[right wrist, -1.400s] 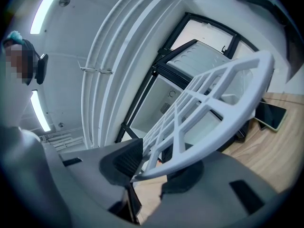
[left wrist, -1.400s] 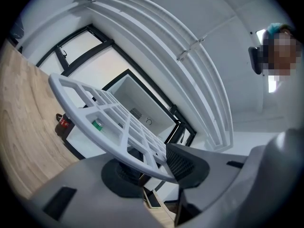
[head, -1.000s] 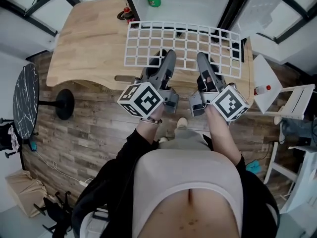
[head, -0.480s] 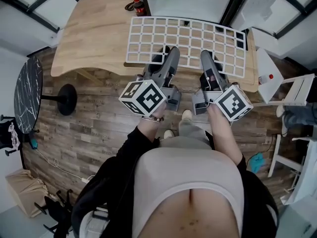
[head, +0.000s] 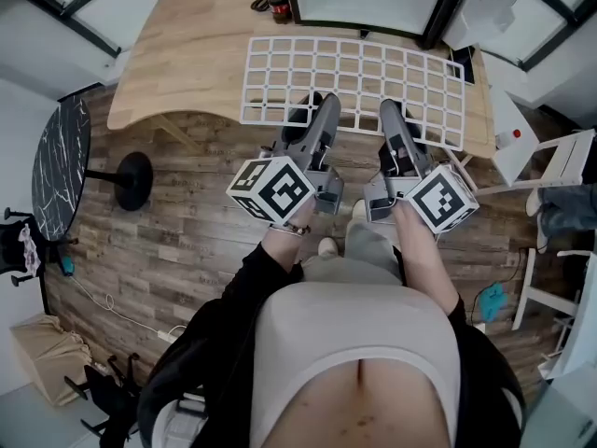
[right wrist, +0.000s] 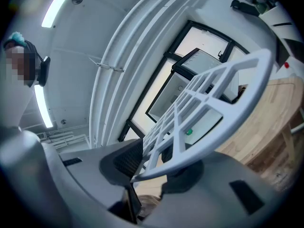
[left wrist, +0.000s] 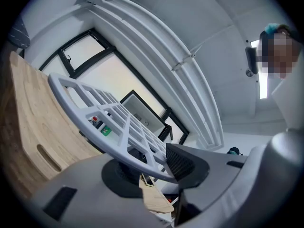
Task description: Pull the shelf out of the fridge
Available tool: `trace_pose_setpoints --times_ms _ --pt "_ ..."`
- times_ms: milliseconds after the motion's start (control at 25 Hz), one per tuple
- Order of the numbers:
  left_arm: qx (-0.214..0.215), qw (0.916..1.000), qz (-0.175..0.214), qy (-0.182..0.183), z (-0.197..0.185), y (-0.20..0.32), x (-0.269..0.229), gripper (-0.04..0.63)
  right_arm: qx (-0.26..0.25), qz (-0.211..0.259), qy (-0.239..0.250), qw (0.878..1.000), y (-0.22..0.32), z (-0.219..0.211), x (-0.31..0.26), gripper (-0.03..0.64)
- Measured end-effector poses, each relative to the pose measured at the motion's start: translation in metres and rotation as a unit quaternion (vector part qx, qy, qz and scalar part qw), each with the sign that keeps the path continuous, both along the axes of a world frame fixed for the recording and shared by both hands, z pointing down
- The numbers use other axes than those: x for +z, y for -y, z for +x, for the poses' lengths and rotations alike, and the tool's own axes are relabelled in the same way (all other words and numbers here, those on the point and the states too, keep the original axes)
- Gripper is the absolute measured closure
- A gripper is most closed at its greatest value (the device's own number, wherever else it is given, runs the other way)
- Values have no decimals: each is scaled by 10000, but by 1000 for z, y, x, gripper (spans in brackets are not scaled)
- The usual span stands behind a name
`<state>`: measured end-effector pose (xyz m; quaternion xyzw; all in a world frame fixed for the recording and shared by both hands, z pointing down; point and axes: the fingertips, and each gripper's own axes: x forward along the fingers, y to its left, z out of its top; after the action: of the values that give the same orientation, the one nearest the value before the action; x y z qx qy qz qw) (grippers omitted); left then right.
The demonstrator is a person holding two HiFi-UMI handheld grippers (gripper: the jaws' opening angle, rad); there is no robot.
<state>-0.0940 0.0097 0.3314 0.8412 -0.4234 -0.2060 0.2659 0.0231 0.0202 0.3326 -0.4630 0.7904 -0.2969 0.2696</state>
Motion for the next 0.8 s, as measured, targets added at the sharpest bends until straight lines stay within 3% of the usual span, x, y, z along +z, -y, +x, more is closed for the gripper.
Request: trace_pose_setpoints --times_ms 800 --pt "223 9997 -22 -83 -13 -51 5 446 210 -46 -15 9998 -55 -13 5 489"
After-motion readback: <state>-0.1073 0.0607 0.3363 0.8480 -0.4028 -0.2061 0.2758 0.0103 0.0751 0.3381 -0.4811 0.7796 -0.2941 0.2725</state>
